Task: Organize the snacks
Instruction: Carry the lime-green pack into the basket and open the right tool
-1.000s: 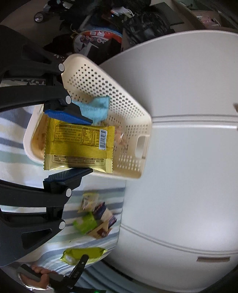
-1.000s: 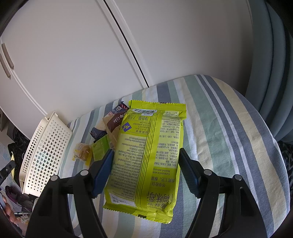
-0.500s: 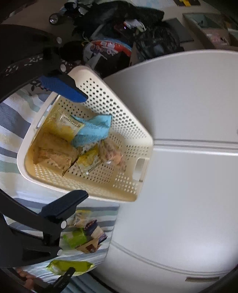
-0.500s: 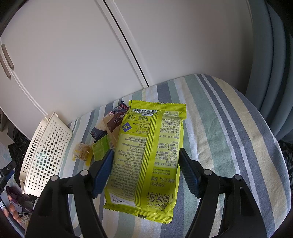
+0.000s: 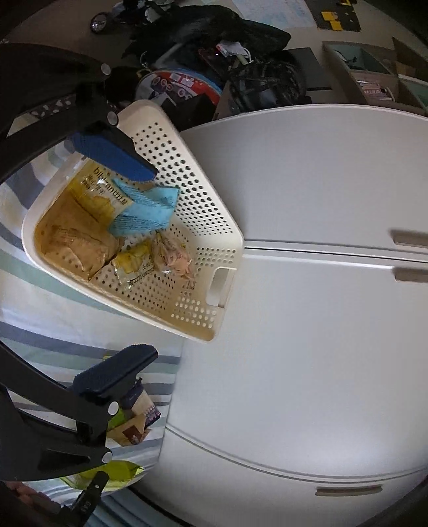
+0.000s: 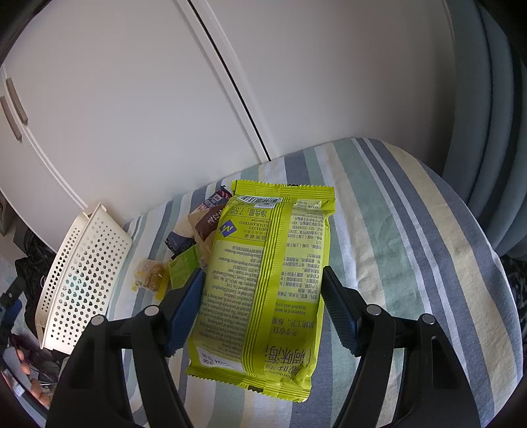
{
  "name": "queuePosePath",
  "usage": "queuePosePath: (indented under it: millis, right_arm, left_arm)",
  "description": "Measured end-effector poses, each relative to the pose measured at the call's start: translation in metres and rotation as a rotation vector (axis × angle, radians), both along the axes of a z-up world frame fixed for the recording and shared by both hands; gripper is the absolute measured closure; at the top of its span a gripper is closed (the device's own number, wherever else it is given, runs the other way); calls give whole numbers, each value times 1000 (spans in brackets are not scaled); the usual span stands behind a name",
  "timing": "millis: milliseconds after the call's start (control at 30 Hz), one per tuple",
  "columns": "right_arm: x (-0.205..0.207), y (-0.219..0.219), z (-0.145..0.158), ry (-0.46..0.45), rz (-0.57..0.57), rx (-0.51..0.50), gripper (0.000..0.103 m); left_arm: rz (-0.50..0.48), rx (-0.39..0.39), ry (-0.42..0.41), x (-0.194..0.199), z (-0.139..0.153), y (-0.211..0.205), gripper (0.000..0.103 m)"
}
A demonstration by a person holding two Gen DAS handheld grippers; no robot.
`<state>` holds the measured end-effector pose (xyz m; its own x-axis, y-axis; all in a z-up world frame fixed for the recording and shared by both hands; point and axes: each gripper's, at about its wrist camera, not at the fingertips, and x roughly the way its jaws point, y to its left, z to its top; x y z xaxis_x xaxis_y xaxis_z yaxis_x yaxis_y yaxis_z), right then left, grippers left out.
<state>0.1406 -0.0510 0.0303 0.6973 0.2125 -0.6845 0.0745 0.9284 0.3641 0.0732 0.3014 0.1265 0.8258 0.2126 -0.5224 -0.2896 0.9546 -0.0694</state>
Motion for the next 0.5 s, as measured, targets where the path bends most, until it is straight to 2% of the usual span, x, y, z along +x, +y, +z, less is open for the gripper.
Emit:
queuePosePath:
  millis: [100, 267, 400, 500]
  right_arm:
    - [-3, 4, 3, -19, 8, -12, 32]
    - [-10, 11, 11, -61, 29, -30, 33]
    - [-15, 19, 27, -102, 67, -2, 32]
    - [-11, 34, 41, -108, 128, 60, 32]
  left_arm:
    - [-11, 14, -29, -6, -1, -4, 3]
    - [-16, 51, -9, -6, -8, -12, 3]
    - [47, 94, -11, -8, -7, -9, 3]
    - [86, 92, -34, -12, -3, -1, 3]
